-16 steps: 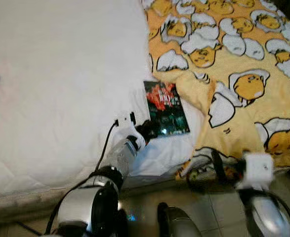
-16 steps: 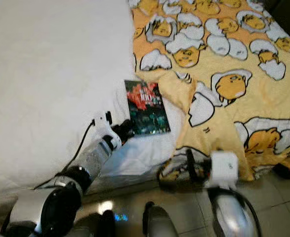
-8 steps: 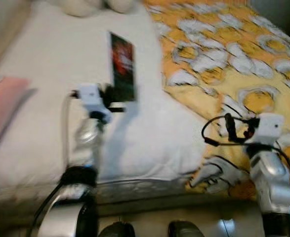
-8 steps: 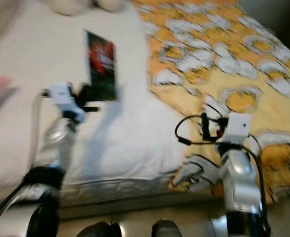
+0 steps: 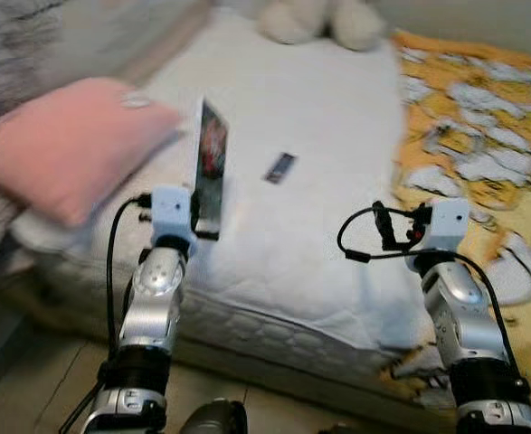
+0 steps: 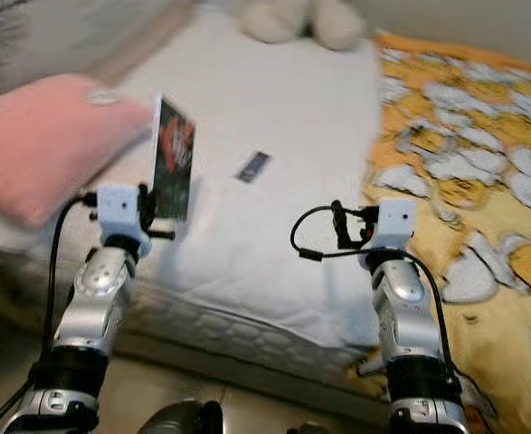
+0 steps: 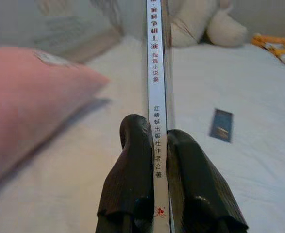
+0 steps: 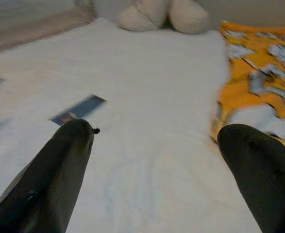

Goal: Clean up the room

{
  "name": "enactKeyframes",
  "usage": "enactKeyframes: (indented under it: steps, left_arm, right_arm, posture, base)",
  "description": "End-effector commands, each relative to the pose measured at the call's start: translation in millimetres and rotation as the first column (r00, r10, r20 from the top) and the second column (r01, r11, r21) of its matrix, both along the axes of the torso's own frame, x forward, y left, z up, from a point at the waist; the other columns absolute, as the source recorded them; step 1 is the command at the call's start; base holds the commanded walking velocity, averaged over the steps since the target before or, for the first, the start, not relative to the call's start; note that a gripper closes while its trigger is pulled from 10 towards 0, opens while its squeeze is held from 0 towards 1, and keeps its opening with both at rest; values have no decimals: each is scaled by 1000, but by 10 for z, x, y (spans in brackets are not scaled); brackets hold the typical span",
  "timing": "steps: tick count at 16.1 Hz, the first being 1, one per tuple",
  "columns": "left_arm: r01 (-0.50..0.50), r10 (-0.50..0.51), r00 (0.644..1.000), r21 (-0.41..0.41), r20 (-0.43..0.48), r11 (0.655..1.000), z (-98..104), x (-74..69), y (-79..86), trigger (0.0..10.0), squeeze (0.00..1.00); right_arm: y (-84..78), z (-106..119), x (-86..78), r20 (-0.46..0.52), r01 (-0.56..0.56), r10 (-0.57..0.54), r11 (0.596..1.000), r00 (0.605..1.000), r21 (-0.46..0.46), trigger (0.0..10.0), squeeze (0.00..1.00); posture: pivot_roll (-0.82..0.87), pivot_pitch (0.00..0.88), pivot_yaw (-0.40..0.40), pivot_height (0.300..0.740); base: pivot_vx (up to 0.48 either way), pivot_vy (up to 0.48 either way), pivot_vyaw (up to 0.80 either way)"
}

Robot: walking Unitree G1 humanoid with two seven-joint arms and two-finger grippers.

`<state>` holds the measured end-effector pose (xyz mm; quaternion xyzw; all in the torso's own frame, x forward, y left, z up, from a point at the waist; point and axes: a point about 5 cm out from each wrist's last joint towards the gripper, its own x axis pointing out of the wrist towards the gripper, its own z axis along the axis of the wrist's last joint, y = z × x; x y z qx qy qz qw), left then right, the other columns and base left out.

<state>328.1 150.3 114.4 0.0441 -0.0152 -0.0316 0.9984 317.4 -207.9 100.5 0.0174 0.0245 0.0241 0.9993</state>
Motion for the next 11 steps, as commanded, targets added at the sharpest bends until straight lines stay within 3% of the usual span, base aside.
enactKeyframes:
  steps: [1,4,11]
  left_arm:
    - [18,-19,998,10,60,1000,177,57,-38,10000,0]
    - [35,-34,999,-13,34,999,154,71,-18,10000,0]
    - [72,-72,997,0,9,997,125,91,-67,10000,0]
  right_arm:
    - [-17,-22,-10,0,0,0,1000,1000,-13,10000,0]
    - [33,-93,-56,2,2,-1,1000,1000,-23,10000,0]
    - [141,-181,-134,2,-26,27,999,1000,-27,10000,0]
  posture:
    - [24,0,-39,740]
    - [18,0,-33,740]
    - [-2,0,-18,740]
  base:
    - [0,0,0]
    - [0,257,0]
    - [0,480,0]
